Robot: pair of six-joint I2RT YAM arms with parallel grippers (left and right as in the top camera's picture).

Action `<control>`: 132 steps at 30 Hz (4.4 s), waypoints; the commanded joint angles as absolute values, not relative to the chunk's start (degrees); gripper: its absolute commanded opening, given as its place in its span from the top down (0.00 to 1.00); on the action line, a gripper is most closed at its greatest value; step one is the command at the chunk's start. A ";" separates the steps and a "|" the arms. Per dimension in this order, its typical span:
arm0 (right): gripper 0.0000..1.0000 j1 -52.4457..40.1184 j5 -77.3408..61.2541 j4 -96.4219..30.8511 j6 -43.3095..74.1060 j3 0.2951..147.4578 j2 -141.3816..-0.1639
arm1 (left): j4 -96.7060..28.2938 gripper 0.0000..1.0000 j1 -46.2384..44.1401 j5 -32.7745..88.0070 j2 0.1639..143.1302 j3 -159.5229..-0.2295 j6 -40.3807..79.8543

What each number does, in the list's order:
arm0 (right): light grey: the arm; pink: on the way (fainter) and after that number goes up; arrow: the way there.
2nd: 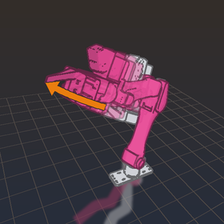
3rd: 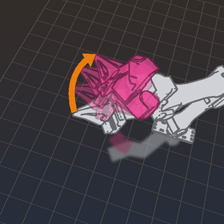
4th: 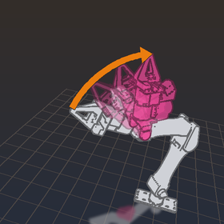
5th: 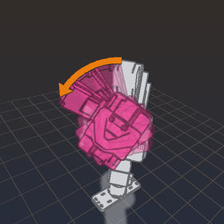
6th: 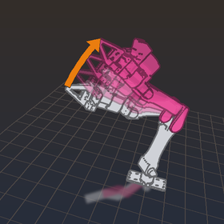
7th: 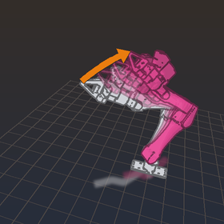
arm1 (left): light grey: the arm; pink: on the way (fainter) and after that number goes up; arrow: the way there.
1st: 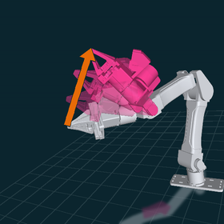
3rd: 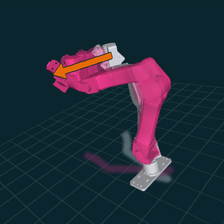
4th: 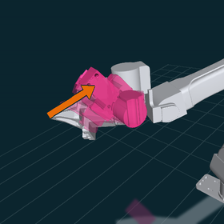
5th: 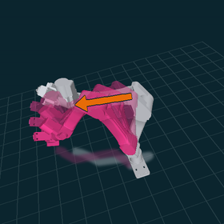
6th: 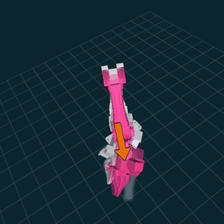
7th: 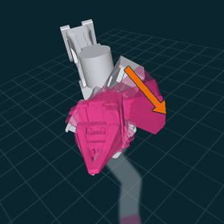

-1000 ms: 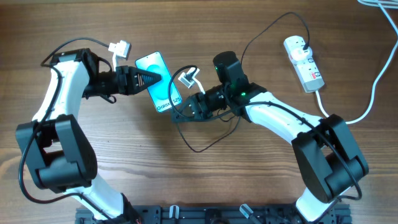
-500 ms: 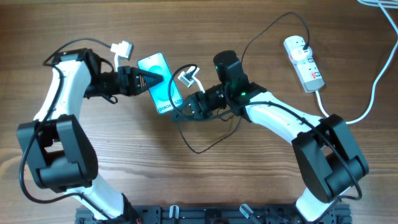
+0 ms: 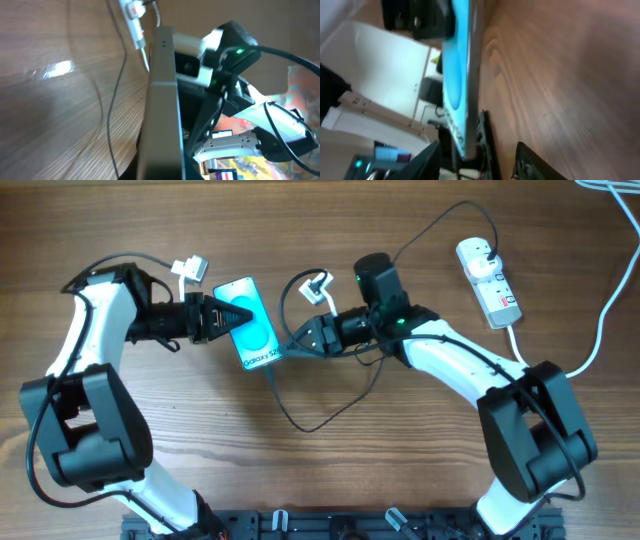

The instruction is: Plug charger to phone and switch on socket

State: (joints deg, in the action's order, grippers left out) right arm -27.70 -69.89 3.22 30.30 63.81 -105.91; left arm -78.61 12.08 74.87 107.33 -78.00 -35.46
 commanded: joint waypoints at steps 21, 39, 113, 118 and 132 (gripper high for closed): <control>0.18 -12.03 -16.64 -40.49 13.74 65.04 -69.30 | -39.40 0.96 -13.23 54.98 110.39 -80.27 2.07; 0.01 -12.03 -16.29 -47.68 13.72 65.01 -68.47 | -34.48 0.96 -13.76 55.81 127.22 -80.25 0.21; 0.00 -12.03 5.98 -44.82 11.79 68.31 -53.76 | -65.28 0.00 -9.74 -1.15 54.41 -80.27 8.16; 0.00 -12.03 6.66 -43.24 4.67 68.31 -39.31 | -65.65 0.00 -9.74 -1.17 54.54 -80.27 8.16; 0.00 -12.03 8.60 -62.17 4.49 67.85 -30.50 | -65.65 0.00 -9.74 -1.17 54.54 -80.27 8.16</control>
State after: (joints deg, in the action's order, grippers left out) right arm -11.90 7.60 -58.54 5.45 67.85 -30.46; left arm -65.65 -9.69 -0.21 54.70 -80.25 7.86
